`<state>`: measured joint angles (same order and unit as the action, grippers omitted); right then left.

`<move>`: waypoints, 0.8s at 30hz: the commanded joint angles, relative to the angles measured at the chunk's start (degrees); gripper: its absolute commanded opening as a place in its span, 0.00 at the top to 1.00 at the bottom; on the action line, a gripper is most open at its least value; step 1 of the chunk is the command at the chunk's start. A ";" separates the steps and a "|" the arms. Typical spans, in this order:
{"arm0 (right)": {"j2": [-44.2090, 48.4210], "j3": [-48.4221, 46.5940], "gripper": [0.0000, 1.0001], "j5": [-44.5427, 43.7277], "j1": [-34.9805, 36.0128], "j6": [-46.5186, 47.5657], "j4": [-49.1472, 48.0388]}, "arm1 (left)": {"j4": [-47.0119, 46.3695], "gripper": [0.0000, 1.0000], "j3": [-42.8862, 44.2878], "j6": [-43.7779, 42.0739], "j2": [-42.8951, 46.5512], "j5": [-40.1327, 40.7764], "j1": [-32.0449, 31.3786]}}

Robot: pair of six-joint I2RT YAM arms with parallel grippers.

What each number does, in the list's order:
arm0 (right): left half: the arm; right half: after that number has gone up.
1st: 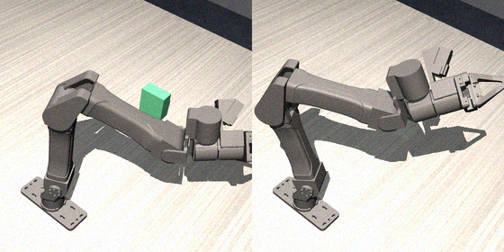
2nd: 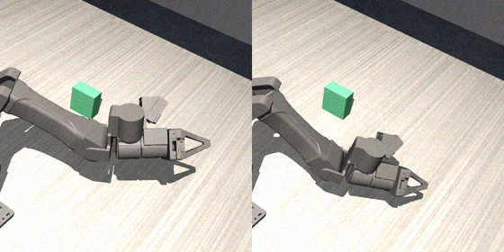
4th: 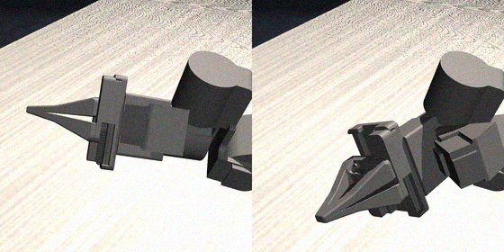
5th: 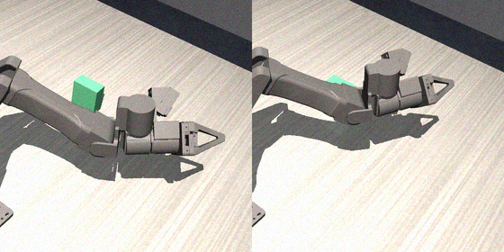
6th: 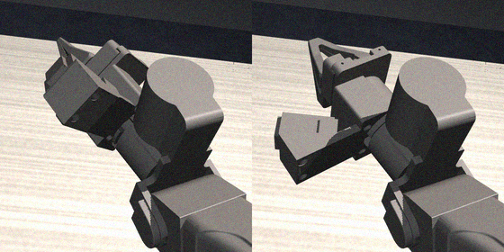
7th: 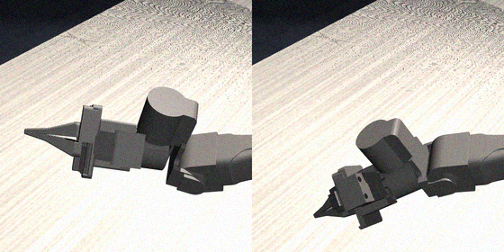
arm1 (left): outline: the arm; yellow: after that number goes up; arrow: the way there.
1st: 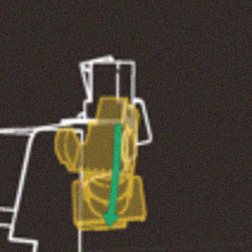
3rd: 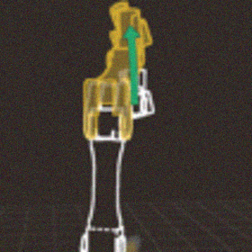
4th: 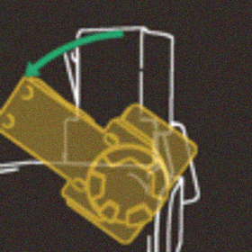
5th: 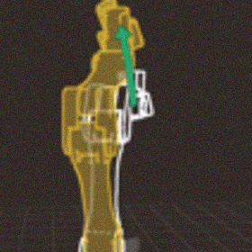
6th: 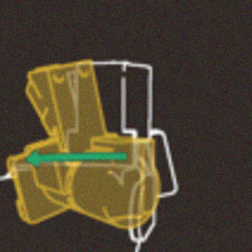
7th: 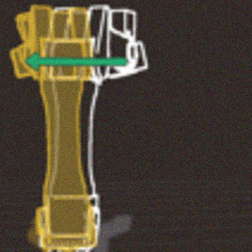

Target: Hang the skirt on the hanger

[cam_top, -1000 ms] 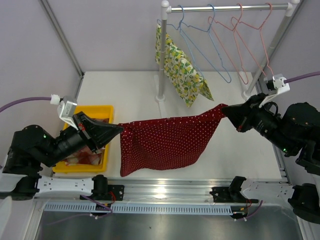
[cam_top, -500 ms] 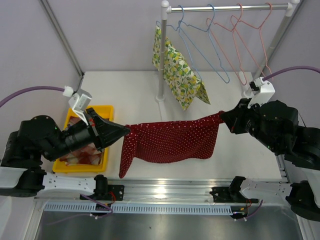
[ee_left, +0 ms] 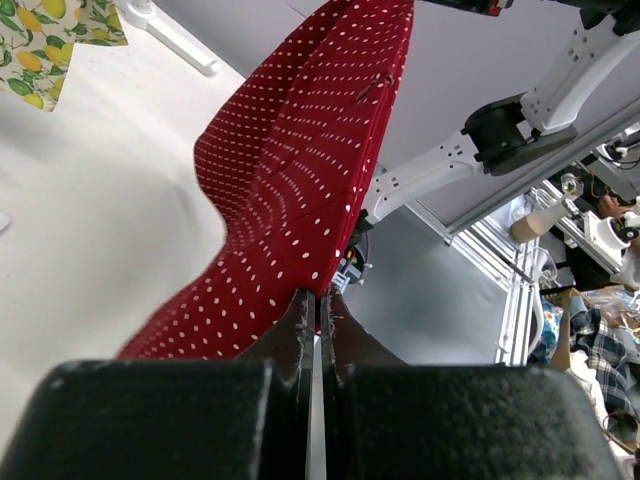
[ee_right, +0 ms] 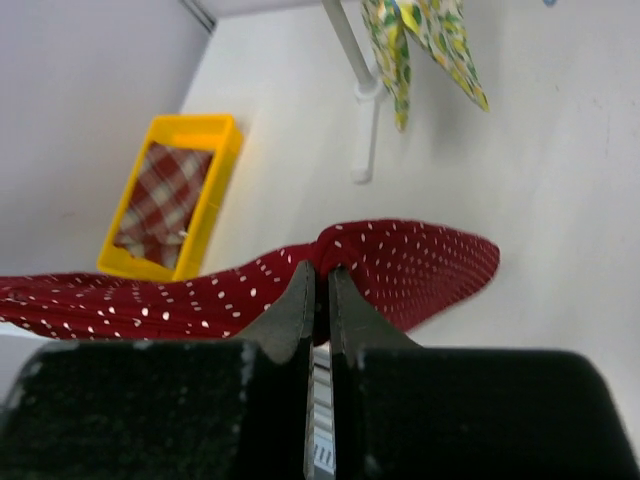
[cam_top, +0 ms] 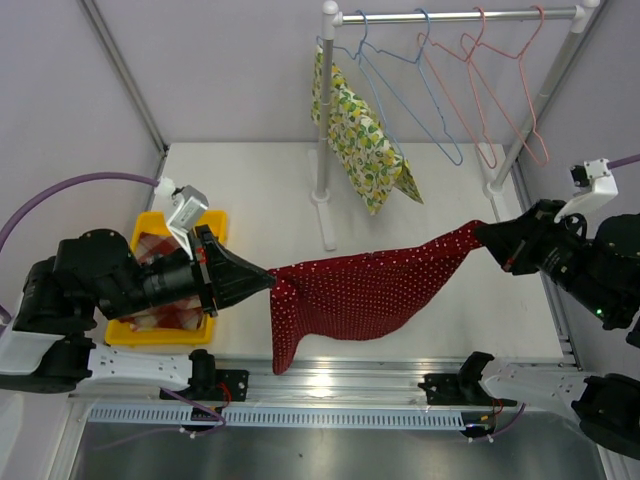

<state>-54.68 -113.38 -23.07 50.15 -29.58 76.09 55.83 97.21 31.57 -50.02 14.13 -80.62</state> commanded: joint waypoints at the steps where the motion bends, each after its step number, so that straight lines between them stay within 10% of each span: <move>1: -0.51 -3.25 1.00 2.76 -4.08 3.30 4.68 | -0.12 1.00 2.71 1.38 1.59 0.80 0.02; 11: -3.76 17.91 1.00 8.04 -8.75 3.39 -9.80 | 9.21 1.00 6.24 0.96 -2.97 19.89 2.30; 18: -9.65 31.37 1.00 10.49 -13.84 4.88 -22.99 | -10.34 1.00 -21.30 -8.01 -2.45 -25.43 48.03; 24: -14.93 43.15 1.00 17.52 -22.80 5.51 -36.44 | -23.83 1.00 -33.47 -7.49 -8.06 -37.42 59.24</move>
<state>-68.51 -73.30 -8.47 30.28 -25.58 50.19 43.59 65.89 26.13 -57.52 -12.49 -25.30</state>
